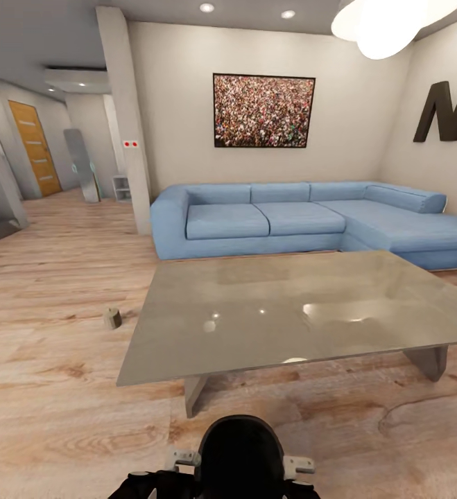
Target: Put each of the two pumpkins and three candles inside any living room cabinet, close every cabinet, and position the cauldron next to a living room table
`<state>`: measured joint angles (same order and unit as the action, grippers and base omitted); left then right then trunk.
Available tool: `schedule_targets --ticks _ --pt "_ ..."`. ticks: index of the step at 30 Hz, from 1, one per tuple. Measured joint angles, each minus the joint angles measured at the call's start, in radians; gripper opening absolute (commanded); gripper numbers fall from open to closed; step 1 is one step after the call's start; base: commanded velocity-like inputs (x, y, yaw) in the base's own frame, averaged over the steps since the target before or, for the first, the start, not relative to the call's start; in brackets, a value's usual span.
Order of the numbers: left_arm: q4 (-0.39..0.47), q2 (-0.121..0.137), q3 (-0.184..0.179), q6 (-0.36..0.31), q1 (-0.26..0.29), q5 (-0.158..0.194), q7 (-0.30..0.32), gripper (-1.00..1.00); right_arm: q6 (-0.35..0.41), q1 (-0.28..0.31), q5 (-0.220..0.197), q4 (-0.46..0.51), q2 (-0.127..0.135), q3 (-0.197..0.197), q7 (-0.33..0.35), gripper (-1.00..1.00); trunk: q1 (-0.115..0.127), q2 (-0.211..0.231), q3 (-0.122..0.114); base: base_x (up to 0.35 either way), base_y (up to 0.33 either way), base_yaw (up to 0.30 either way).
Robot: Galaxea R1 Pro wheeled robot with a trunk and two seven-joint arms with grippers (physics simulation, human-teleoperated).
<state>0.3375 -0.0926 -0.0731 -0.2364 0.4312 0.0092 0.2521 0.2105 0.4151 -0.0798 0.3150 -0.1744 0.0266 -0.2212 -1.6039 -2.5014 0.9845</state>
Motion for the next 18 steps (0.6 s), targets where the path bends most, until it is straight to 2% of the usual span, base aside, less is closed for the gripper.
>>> schedule_targets --ticks 5,12,18 --pt "0.000 0.000 0.001 0.000 0.000 0.002 0.000 -1.00 0.000 0.000 0.001 0.003 0.000 0.002 0.000 -1.00 0.000 0.000 0.000 0.000 0.000 0.000" --pt "0.000 0.000 0.001 0.001 0.000 0.002 0.000 -1.00 0.000 0.000 0.001 0.003 0.000 0.002 0.000 -1.00 -0.003 -0.002 0.027 0.000 0.000 0.000" --pt "0.001 0.000 0.002 0.000 0.000 0.004 0.000 -1.00 0.000 0.000 0.003 0.007 0.000 0.003 0.000 -1.00 -0.004 -0.002 0.031 0.000 0.000 0.000"
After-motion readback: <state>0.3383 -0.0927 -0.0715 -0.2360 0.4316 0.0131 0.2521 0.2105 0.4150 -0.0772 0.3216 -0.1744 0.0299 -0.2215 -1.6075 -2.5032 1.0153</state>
